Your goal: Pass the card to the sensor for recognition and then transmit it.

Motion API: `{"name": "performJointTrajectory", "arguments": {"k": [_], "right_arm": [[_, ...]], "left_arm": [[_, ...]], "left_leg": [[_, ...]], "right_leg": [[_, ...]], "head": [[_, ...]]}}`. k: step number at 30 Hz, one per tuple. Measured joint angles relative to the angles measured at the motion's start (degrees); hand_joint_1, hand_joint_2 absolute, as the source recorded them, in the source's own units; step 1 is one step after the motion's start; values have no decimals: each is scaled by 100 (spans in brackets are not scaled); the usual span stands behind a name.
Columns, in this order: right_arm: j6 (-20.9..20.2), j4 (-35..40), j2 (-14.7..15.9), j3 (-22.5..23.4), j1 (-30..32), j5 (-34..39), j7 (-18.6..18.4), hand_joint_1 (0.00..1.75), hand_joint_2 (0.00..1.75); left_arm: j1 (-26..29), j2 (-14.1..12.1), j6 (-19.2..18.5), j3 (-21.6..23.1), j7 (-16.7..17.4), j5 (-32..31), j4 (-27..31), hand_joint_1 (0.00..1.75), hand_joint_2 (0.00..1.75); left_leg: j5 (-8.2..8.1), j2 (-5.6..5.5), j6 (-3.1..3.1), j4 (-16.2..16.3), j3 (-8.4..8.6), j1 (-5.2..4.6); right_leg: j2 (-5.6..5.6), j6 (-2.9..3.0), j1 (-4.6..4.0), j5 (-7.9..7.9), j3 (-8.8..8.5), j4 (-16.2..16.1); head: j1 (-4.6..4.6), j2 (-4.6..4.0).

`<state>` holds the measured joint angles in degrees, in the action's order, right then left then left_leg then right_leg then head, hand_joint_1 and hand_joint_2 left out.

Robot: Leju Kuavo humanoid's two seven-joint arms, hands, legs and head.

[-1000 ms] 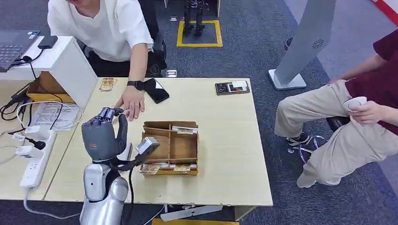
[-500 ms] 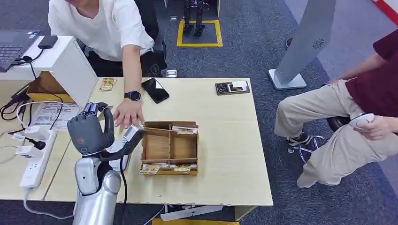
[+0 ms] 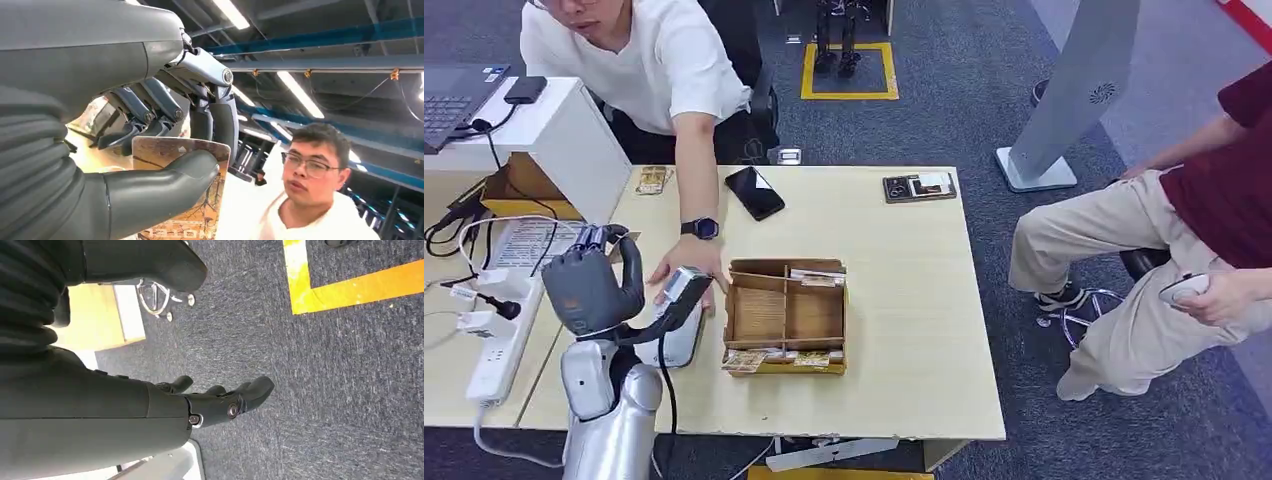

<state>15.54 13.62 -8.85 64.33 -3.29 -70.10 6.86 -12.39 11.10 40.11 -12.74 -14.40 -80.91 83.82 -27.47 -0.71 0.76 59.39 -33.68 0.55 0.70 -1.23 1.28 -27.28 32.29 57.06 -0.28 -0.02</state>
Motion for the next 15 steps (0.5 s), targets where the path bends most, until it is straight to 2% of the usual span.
{"name": "performJointTrajectory", "arguments": {"k": [3, 11, 15], "right_arm": [[4, 0, 0, 0, 3, 0, 20, 0, 175], [2, 0, 2, 0, 4, 2, 17, 0, 175], [2, 0, 2, 0, 7, -2, -2, 0, 175]], "left_arm": [[11, -18, 0, -213, 8, -61, -18, 175, 175], [174, -234, 0, -265, 696, -288, -279, 175, 175], [234, -363, 0, -267, 852, -291, -378, 175, 175]], "left_leg": [[0, -1, 0, 0, 0, 0], [0, -1, 0, 0, -1, -1], [0, -2, 0, 0, -1, 0]], "right_leg": [[0, 0, 0, 0, 0, 0], [0, 0, 1, 0, -1, 0], [-1, 0, 0, 0, 0, 0]], "head": [[2, 0], [0, 0], [0, 0]]}}
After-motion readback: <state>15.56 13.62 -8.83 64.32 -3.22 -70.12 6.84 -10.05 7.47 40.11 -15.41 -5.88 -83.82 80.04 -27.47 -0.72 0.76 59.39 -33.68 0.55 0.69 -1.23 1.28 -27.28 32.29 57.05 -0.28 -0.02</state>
